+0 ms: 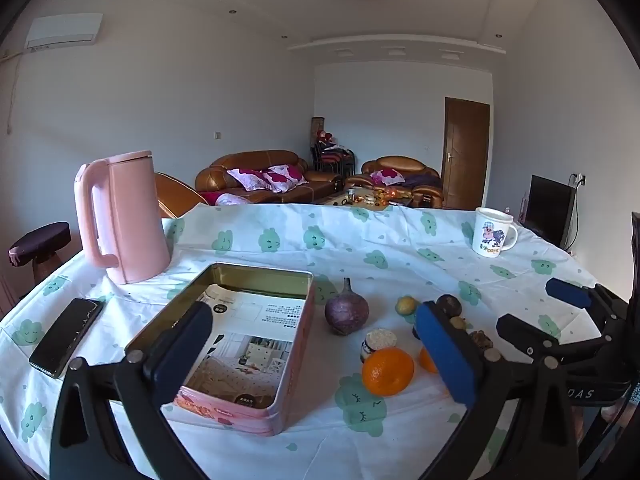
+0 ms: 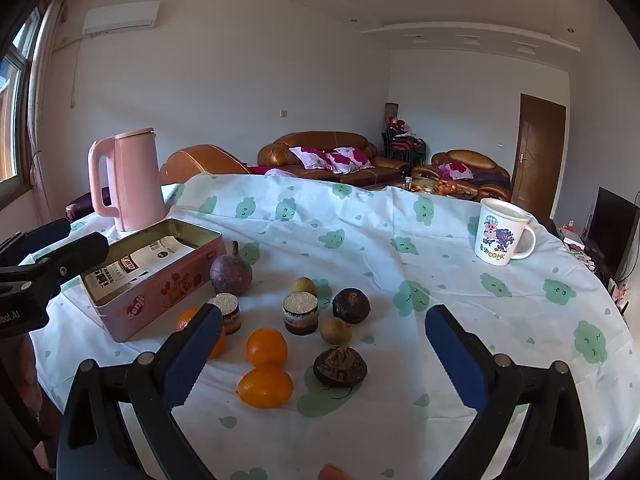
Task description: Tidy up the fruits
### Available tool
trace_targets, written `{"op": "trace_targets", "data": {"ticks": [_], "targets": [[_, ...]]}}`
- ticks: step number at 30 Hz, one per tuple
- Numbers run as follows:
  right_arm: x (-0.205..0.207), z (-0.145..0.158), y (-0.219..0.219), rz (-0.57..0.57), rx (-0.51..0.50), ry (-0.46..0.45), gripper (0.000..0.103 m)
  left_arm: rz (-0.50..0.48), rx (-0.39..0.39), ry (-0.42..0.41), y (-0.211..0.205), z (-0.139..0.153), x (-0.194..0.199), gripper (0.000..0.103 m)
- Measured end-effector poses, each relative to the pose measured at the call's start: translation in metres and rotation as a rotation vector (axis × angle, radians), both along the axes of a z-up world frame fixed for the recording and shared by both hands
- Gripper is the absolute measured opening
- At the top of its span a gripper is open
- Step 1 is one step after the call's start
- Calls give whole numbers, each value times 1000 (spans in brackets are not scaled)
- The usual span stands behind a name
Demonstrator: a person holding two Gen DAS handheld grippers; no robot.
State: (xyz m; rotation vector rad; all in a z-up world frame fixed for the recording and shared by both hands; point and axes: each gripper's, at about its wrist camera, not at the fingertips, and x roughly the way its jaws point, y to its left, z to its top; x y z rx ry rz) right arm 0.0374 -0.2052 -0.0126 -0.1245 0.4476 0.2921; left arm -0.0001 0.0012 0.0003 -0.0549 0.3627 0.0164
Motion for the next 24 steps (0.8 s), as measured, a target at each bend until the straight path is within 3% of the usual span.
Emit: {"op": "trace_targets", "data": {"ticks": [24], "targets": [[-4,-10,-3,17,2,-2,102,1,2,19,3,-8,5,103]]}}
